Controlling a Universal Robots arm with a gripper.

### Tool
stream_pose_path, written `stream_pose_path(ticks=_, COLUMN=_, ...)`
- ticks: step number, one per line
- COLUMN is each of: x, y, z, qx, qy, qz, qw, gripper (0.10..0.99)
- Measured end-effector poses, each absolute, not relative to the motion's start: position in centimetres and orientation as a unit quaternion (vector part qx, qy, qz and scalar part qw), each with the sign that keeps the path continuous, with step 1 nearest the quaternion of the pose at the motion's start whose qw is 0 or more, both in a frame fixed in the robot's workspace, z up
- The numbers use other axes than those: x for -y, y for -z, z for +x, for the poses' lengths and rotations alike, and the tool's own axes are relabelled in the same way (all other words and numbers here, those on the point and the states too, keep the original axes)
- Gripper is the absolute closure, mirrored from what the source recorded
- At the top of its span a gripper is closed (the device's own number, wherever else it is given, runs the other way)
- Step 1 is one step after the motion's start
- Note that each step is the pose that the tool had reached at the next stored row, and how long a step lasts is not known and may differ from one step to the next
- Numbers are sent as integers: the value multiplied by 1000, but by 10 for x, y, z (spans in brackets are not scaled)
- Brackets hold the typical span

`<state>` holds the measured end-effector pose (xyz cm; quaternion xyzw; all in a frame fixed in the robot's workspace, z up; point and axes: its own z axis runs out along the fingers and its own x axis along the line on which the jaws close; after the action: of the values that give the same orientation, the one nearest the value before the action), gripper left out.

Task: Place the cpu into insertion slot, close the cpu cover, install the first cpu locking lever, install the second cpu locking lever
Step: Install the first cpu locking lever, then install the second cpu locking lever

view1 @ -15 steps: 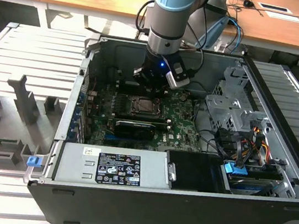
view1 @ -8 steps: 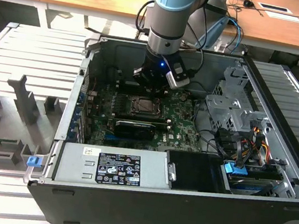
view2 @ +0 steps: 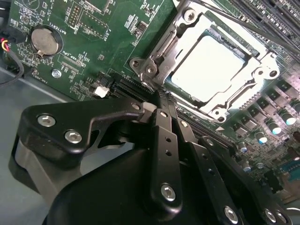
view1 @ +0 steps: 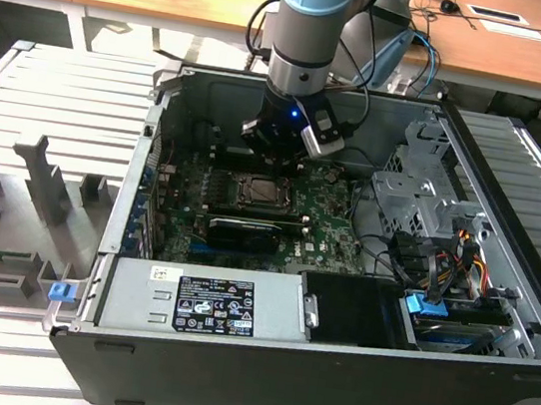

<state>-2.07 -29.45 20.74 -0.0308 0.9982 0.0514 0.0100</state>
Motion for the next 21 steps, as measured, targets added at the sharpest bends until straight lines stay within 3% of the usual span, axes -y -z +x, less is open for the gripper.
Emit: stream_pose_path(ticks=21, x=303, y=-207, z=-21, qx=-998, qy=-51, qz=-31, qw=10, gripper=980)
